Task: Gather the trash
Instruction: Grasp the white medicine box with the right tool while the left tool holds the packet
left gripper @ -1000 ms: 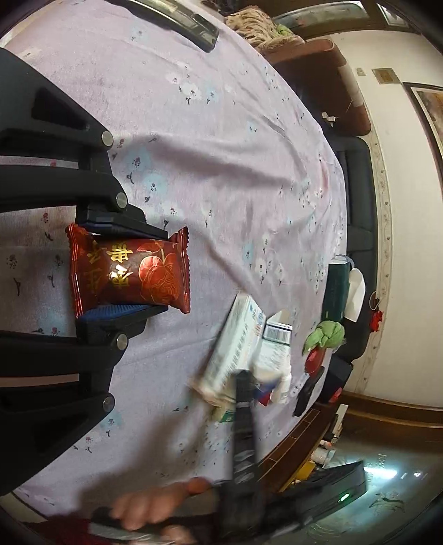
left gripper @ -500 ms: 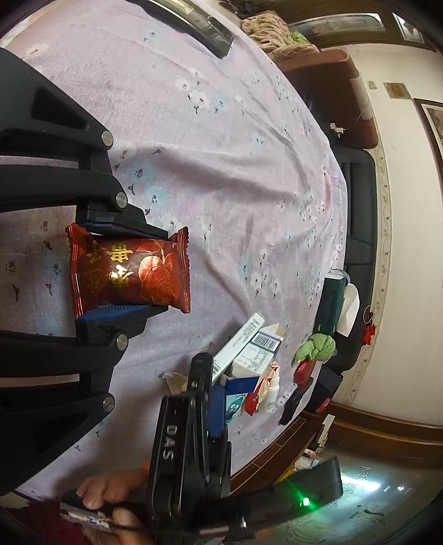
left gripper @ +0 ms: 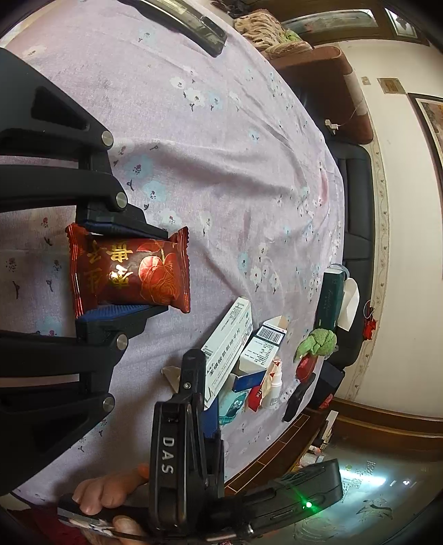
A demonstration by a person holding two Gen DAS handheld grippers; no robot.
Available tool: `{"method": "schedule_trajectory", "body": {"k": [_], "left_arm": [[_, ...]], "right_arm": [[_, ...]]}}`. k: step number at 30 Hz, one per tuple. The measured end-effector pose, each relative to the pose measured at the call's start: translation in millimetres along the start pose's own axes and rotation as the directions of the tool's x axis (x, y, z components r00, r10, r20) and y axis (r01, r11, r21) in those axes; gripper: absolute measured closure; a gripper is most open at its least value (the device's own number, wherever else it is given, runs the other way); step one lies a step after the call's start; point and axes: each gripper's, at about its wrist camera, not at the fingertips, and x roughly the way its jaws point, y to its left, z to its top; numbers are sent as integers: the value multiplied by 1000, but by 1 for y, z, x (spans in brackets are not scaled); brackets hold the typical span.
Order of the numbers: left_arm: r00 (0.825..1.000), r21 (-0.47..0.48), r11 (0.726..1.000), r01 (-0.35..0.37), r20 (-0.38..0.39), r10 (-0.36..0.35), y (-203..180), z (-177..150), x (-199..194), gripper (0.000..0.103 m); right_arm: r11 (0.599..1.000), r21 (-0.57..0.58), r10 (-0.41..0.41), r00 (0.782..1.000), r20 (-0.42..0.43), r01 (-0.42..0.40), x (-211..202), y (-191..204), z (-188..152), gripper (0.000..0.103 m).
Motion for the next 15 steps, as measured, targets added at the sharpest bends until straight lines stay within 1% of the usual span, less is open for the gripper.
{"method": "schedule_trajectory", "body": {"k": [3,4,6,7,9,11,13,15], "left_arm": [[1000,7,1000,-2,0,2,-1,0,0,71],[1000,8,1000,-3,2,3,-1,-1,0,71],[1000,6,1000,-3,0,3,-1,0,0,71],[1000,5,1000,-3,0,3,-1,0,0,71],[1000,4,1000,-2,-2,2,-1,0,1,71],[1000,8,1000,-6,-3,6,-2,0,1,71],[1000,14,1000,-12,0,12,-3,0,0,71],[1000,23,999,-24,4,24,-5,-1,0,71]], "right_arm": [[997,-26,-76,997,12,76,3,6,0,39],[996,-27,-84,996,12,84,4,7,1,39],[996,-15,-83,996,8,84,8,5,0,40],[996,-5,-85,996,6,85,10,4,-1,43],[996,-11,-93,995,25,93,6,5,-4,45],[995,-1,-104,993,47,104,-2,8,-10,47],[997,16,-77,995,71,76,-14,11,-19,48],[997,27,-73,992,100,70,-28,14,-28,48]]}}
